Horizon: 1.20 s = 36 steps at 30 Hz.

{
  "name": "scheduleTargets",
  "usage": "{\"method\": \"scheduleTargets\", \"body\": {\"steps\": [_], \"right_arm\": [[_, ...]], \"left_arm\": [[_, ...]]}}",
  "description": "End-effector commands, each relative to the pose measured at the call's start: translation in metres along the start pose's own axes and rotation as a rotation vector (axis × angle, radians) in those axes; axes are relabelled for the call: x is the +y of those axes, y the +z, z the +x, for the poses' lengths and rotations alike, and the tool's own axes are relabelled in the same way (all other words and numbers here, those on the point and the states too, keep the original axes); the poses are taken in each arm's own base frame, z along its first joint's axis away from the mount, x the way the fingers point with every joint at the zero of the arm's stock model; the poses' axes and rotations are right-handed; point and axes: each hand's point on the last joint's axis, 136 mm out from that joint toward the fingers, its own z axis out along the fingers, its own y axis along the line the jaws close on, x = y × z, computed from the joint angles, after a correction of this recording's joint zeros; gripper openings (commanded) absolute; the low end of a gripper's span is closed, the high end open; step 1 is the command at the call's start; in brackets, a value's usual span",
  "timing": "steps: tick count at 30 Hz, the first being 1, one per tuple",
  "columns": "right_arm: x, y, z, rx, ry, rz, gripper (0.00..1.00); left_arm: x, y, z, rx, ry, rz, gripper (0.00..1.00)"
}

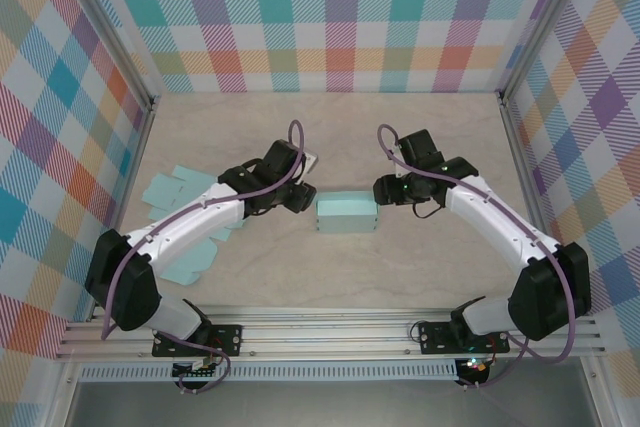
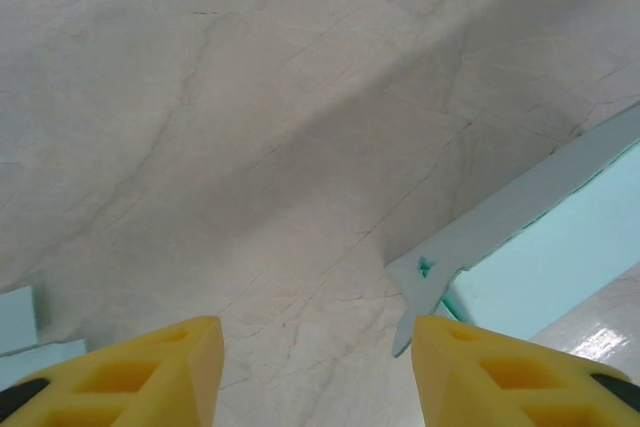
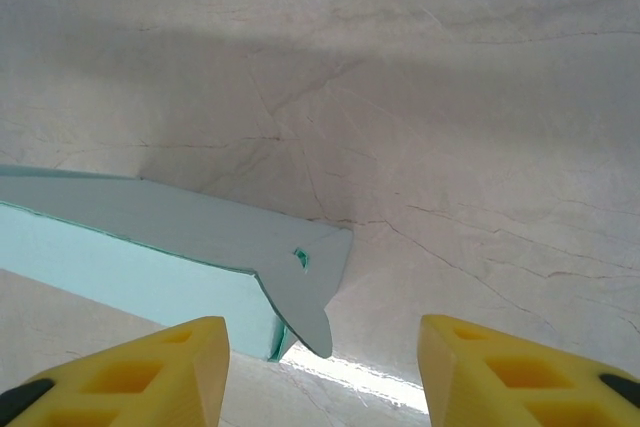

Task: Fold the paper box

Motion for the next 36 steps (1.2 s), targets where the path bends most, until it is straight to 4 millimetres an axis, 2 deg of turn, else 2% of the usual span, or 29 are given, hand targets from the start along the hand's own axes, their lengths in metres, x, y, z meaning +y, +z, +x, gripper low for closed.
{"method": "scheduleTargets", "body": {"steps": [1,5,11,18,20,23,24,30,36], "right_arm": [[0.009,0.0,-0.009,-0.018,-0.03,-0.033,0.51],[0.01,0.006,-0.007,-0.004,-0.029,-0.039,0.46],[0.017,0.009,-0.003,0.012,-0.019,-0.059,0.33],[0.021,0.01,0.003,0.022,-0.006,-0.057,0.24],[0.02,0.01,0.004,0.024,-0.004,-0.054,0.24],[0.018,0.01,0.005,0.023,-0.005,-0.04,0.27],[0.017,0.009,0.005,0.023,-0.005,-0.035,0.27],[0.013,0.004,0.005,0.014,-0.014,-0.009,0.31],[0.01,0.002,0.01,0.018,-0.015,-0.001,0.33]], "left_arm": [[-0.006,0.008,0.0,0.007,-0.012,0.044,0.51],[-0.008,0.013,0.003,0.025,-0.015,0.05,0.45],[-0.014,0.015,0.006,0.038,-0.032,0.08,0.37],[-0.021,0.018,0.009,0.048,-0.039,0.1,0.33],[-0.023,0.017,0.008,0.048,-0.035,0.105,0.34],[-0.022,0.014,0.007,0.041,-0.034,0.097,0.45],[-0.021,0.012,0.006,0.035,-0.035,0.096,0.46],[-0.021,0.002,0.001,0.015,-0.025,0.098,0.46],[-0.029,-0.006,-0.002,0.003,-0.036,0.147,0.47]]}}
